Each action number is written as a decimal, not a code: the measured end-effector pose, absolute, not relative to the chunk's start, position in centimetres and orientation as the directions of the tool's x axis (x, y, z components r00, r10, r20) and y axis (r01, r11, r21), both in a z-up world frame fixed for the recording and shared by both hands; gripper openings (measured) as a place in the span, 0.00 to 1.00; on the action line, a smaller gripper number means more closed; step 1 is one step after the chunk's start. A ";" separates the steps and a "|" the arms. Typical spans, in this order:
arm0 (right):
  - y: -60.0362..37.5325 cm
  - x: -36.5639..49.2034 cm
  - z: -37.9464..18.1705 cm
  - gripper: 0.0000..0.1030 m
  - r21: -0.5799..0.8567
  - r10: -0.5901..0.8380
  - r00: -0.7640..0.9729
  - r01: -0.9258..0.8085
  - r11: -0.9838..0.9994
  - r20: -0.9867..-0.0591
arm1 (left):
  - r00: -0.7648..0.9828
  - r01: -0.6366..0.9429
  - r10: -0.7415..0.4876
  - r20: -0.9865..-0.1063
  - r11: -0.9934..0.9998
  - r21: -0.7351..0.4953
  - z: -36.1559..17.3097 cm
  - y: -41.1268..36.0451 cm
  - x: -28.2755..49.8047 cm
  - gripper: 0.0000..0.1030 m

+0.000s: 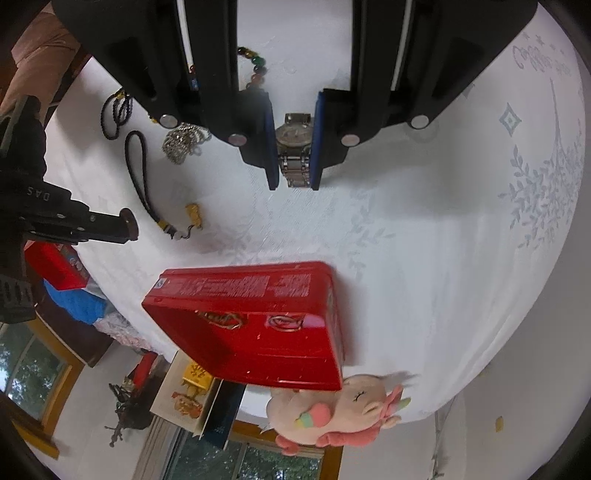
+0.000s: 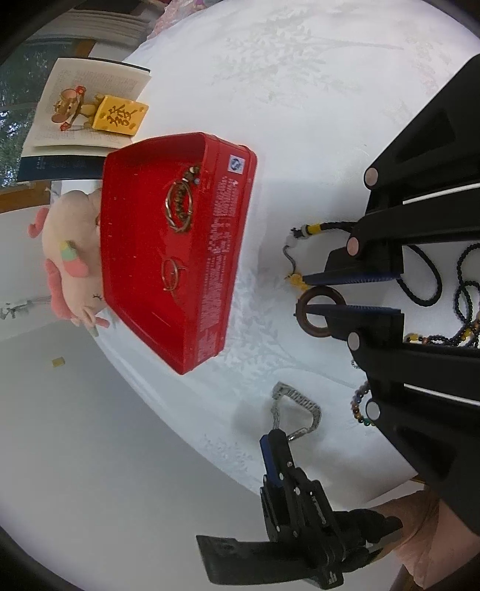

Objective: Organize jewelry
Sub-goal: 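Lift the watch with left gripper while right gripper grasps the brown ring pendant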

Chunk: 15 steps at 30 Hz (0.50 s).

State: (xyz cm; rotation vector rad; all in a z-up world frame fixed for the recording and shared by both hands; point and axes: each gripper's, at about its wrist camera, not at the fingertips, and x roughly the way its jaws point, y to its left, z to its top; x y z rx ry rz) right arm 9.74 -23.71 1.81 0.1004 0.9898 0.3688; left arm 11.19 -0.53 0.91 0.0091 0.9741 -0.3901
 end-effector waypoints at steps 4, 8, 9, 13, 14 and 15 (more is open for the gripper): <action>-23.5 9.9 1.0 0.09 0.253 0.350 0.473 -0.257 0.933 -0.808 | 0.462 0.317 -0.311 -0.830 0.932 -0.173 -0.5 -0.7 12.1 0.15; -23.4 10.1 0.5 0.09 0.263 0.357 0.459 -0.257 0.930 -0.813 | 0.442 0.305 -0.341 -0.829 0.927 -0.219 -1.0 0.0 12.5 0.14; -23.4 10.2 0.6 0.09 0.266 0.359 0.460 -0.256 0.929 -0.812 | 0.450 0.307 -0.349 -0.822 0.925 -0.224 -0.5 0.2 12.5 0.14; -23.5 10.3 1.3 0.09 0.275 0.371 0.474 -0.261 0.925 -0.799 | 0.501 0.320 -0.367 -0.784 0.920 -0.226 1.9 0.4 12.0 0.14; -23.5 10.4 1.5 0.09 0.275 0.372 0.477 -0.263 0.925 -0.796 | 0.508 0.324 -0.374 -0.776 0.918 -0.231 2.4 0.5 11.9 0.14; -23.5 10.4 1.7 0.09 0.275 0.374 0.480 -0.265 0.924 -0.794 | 0.512 0.332 -0.388 -0.766 0.912 -0.240 3.1 0.5 11.8 0.14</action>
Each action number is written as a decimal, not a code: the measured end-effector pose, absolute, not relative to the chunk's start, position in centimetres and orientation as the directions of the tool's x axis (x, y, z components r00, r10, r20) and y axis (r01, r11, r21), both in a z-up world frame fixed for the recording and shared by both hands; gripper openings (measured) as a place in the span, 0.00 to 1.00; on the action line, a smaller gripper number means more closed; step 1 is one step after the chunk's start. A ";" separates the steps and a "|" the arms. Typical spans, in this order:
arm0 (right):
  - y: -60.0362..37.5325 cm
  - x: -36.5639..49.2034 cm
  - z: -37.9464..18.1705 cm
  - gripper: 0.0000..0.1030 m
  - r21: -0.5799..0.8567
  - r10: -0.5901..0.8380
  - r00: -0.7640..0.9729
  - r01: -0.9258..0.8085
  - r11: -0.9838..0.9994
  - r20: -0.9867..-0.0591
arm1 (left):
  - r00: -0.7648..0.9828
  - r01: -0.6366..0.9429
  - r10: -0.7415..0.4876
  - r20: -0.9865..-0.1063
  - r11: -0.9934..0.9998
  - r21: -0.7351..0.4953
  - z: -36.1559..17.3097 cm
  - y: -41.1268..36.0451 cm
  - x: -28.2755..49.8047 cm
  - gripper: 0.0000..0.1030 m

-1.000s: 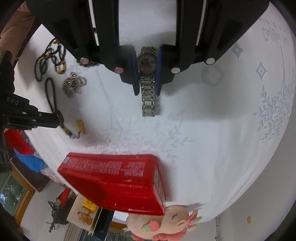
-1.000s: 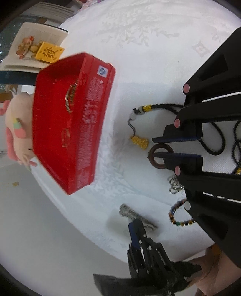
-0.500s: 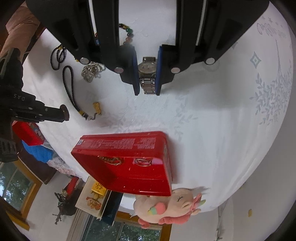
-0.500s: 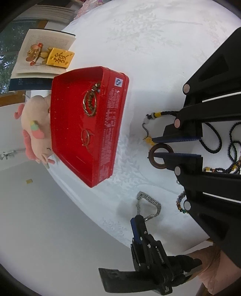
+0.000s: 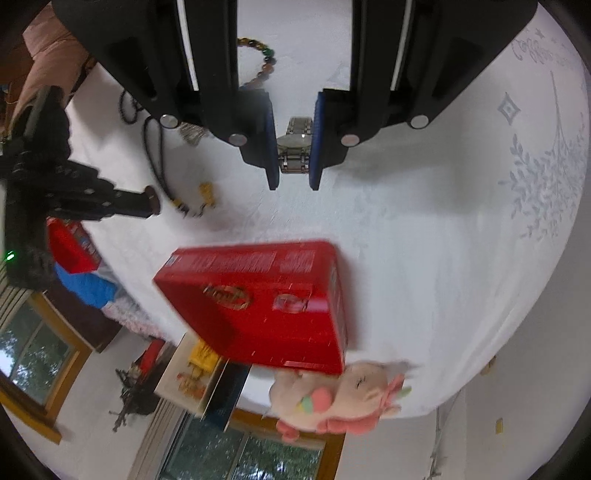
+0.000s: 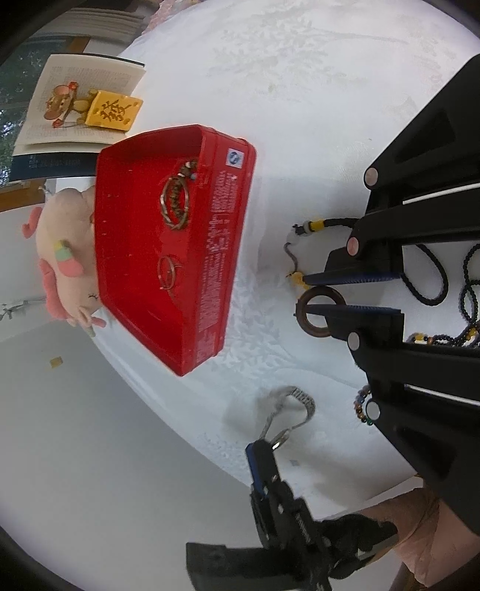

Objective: Organize jewelry
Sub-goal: 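Lift the watch with left gripper while right gripper grasps the brown ring pendant, then carry the watch and ring pendant into the red tin and open both grippers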

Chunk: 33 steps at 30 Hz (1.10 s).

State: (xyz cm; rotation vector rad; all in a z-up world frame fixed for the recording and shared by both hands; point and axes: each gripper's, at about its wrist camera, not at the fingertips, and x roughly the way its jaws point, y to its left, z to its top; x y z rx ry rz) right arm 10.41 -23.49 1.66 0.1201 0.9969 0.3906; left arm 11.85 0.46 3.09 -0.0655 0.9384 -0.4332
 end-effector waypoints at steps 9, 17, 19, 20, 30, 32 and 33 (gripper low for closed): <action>-24.1 11.4 3.9 0.09 0.274 0.378 0.508 -0.269 0.923 -0.774 | 0.540 0.367 -0.413 -0.733 0.900 -0.237 6.3 -0.9 12.3 0.14; -25.3 14.2 7.8 0.09 0.274 0.375 0.562 -0.259 0.926 -0.737 | 0.562 0.407 -0.439 -0.701 0.885 -0.228 10.2 -3.5 14.8 0.14; -25.5 15.3 8.1 0.09 0.269 0.365 0.570 -0.249 0.930 -0.736 | 0.564 0.407 -0.448 -0.694 0.882 -0.238 11.0 -4.0 15.9 0.14; -25.6 16.0 8.3 0.09 0.265 0.357 0.574 -0.240 0.934 -0.737 | 0.567 0.407 -0.452 -0.689 0.881 -0.242 11.4 -4.3 16.5 0.14; -25.9 23.6 6.1 0.09 0.269 0.324 0.535 -0.181 0.946 -0.780 | 0.554 0.391 -0.456 -0.696 0.881 -0.266 10.8 -6.8 23.5 0.14; -25.9 25.2 5.1 0.09 0.265 0.311 0.521 -0.163 0.950 -0.795 | 0.540 0.388 -0.463 -0.702 0.878 -0.281 9.8 -7.0 25.0 0.14; -25.9 25.8 4.7 0.09 0.265 0.308 0.516 -0.157 0.951 -0.799 | 0.533 0.383 -0.463 -0.708 0.878 -0.286 9.3 -7.1 25.9 0.14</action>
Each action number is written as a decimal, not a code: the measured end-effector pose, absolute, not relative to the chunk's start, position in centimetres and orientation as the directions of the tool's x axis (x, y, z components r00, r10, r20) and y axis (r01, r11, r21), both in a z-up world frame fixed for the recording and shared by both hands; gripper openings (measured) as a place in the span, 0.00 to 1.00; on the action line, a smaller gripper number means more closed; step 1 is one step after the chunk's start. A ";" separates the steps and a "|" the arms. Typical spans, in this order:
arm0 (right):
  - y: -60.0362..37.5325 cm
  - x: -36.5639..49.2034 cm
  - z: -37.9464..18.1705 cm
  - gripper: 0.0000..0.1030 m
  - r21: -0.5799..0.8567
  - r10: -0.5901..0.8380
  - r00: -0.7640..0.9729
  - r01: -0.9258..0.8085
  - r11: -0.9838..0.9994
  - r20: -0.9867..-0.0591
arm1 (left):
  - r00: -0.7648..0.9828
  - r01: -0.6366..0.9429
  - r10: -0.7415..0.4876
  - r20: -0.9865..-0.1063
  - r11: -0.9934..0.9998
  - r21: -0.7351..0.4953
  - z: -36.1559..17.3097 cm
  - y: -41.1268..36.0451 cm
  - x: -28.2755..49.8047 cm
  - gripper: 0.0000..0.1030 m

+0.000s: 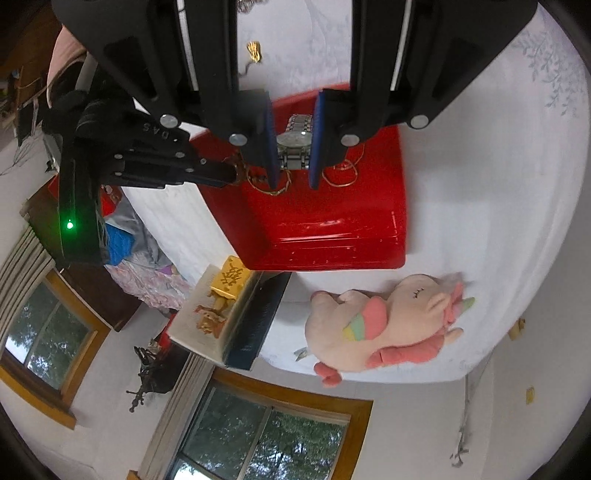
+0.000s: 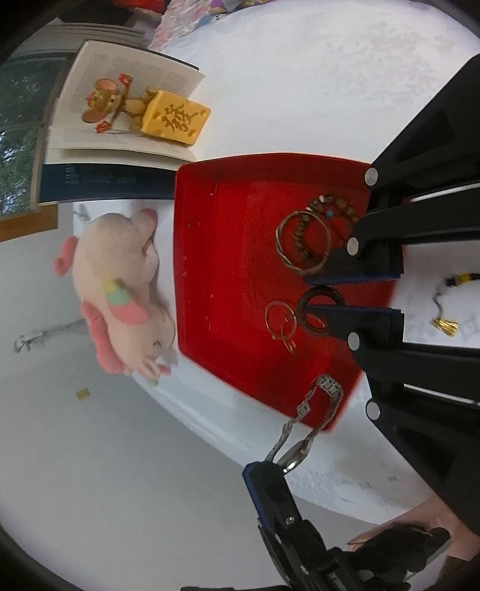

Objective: Organize jewelry
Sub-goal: 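Carry the watch and ring pendant into the red tin and open both grippers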

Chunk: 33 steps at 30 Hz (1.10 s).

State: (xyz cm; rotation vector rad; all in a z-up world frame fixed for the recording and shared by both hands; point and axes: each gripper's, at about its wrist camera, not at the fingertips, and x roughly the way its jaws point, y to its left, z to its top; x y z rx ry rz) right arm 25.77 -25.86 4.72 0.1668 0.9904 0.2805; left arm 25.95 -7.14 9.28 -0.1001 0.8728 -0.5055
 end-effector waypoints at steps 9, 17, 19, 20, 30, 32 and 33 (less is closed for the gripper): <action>-25.8 30.2 1.3 0.09 0.233 0.253 0.481 -0.102 0.967 -0.839 | 0.493 0.336 -0.428 -0.757 0.897 -0.288 4.9 -7.9 31.2 0.14; -25.4 31.9 0.2 0.09 0.187 0.199 0.475 -0.072 0.980 -0.857 | 0.487 0.314 -0.387 -0.783 0.914 -0.256 3.1 -8.5 33.5 0.14; -25.5 32.4 -0.1 0.09 0.198 0.207 0.465 -0.068 0.978 -0.861 | 0.482 0.315 -0.383 -0.788 0.915 -0.251 2.7 -8.7 33.9 0.14; -25.4 32.5 -0.2 0.10 0.196 0.203 0.465 -0.064 0.979 -0.862 | 0.479 0.316 -0.383 -0.790 0.915 -0.253 2.6 -8.8 34.0 0.15; -25.9 32.1 0.2 0.13 0.207 0.213 0.485 -0.066 0.976 -0.848 | 0.469 0.342 -0.419 -0.778 0.898 -0.278 2.9 -8.8 33.8 0.38; -26.1 31.7 0.7 0.13 0.209 0.215 0.495 -0.069 0.975 -0.842 | 0.497 0.349 -0.406 -0.767 0.903 -0.252 3.5 -8.7 33.1 0.41; -26.1 31.3 1.1 0.13 0.210 0.217 0.503 -0.071 0.975 -0.836 | 0.504 0.352 -0.401 -0.765 0.904 -0.242 3.8 -8.8 32.8 0.41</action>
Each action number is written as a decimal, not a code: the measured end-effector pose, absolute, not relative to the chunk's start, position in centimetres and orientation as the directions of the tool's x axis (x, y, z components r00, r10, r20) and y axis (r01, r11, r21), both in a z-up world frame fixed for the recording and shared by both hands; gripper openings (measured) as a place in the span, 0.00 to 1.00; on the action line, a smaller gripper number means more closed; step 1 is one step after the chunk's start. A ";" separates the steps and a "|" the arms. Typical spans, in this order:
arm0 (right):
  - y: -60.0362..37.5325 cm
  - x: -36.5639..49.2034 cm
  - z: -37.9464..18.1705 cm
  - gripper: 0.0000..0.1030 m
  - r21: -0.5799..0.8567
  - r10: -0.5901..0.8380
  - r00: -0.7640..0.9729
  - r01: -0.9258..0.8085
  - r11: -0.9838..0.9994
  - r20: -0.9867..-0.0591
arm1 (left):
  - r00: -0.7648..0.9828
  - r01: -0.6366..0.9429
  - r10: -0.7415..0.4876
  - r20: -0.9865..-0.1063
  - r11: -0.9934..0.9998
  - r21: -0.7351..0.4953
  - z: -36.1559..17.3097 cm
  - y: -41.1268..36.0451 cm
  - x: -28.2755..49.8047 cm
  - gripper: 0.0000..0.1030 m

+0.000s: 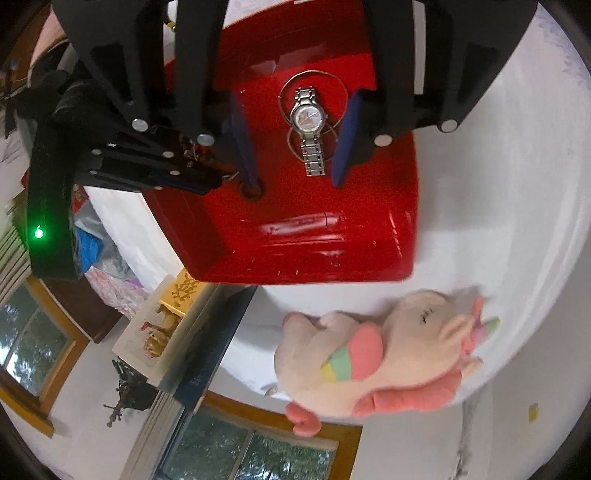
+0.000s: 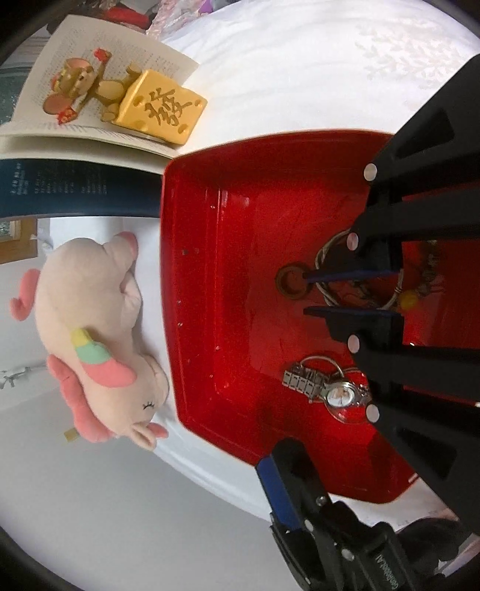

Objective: Organize jewelry
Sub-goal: 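Carry the watch and ring pendant into the red tin and open both grippers, then lift both tools out of the red tin toward the remaining jewelry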

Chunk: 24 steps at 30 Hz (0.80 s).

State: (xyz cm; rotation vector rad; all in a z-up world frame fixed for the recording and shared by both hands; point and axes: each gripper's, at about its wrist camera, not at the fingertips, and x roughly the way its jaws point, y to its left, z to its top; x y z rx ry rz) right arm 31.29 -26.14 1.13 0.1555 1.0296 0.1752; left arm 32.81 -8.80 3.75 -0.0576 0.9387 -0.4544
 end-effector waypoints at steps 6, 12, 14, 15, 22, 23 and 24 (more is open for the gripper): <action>-26.7 28.0 3.5 0.13 0.205 0.220 0.543 -0.090 0.975 -0.810 | 0.539 0.367 -0.387 -0.748 0.908 -0.205 5.5 -8.4 29.2 0.52; -28.1 22.6 5.6 0.13 0.198 0.215 0.591 -0.094 0.976 -0.778 | 0.571 0.366 -0.374 -0.731 0.913 -0.180 6.7 -6.8 24.7 0.63; -28.4 20.6 6.1 0.14 0.206 0.227 0.604 -0.105 0.973 -0.764 | 0.582 0.360 -0.362 -0.728 0.918 -0.168 6.9 -6.3 23.2 0.65; -28.5 19.8 6.3 0.14 0.207 0.230 0.609 -0.110 0.972 -0.759 | 0.586 0.358 -0.358 -0.727 0.919 -0.164 6.9 -6.1 22.5 0.65; -28.2 14.2 6.2 0.19 0.195 0.239 0.620 -0.140 0.971 -0.747 | 0.593 0.365 -0.344 -0.728 0.921 -0.137 6.8 -4.6 17.5 0.68; -28.0 13.4 5.9 0.19 0.191 0.240 0.616 -0.146 0.971 -0.751 | 0.593 0.363 -0.341 -0.730 0.922 -0.136 6.7 -4.5 17.0 0.69; -27.9 13.0 5.7 0.19 0.191 0.241 0.612 -0.148 0.970 -0.753 | 0.591 0.359 -0.335 -0.734 0.924 -0.132 6.4 -4.3 16.3 0.70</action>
